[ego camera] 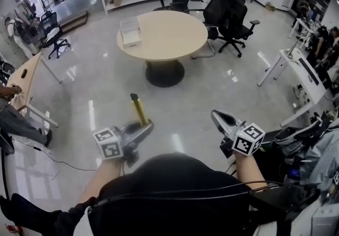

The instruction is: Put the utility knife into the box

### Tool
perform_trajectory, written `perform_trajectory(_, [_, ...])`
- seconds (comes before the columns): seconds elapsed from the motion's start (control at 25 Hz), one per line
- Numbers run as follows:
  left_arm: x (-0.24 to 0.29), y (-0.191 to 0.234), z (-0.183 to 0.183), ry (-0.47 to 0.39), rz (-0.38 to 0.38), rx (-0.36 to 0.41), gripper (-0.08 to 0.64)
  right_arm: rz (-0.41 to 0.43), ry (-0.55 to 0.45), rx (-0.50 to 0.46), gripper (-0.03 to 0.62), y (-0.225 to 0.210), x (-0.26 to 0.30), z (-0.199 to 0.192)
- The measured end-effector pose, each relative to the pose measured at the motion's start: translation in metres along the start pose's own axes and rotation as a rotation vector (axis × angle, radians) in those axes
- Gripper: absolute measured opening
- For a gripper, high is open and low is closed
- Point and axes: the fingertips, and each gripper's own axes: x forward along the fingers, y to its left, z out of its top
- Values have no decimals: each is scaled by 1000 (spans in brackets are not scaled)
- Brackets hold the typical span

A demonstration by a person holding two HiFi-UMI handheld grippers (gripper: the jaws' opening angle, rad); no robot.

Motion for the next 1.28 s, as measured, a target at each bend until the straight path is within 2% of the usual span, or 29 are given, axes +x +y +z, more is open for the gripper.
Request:
perform_trajectory(0.28, [62, 0, -1, 72, -81, -7, 67, -87, -27, 53, 15, -43, -37, -2])
perform_trajectory(0.52, [93, 25, 6, 100, -168, -20, 67, -176, -27, 65, 15, -69, -35, -3])
perform_trajectory(0.72, [110, 77, 31, 100, -250, -15, 67, -248, -40, 27, 15, -93, 6, 13])
perform_trajectory(1.04, [112, 190, 116, 122, -321, 33, 67, -308, -111, -11, 15, -120, 122, 70])
perform_trajectory(1.28, [147, 265, 139, 164, -351, -16, 67, -386, -81, 6, 15, -159, 169, 74])
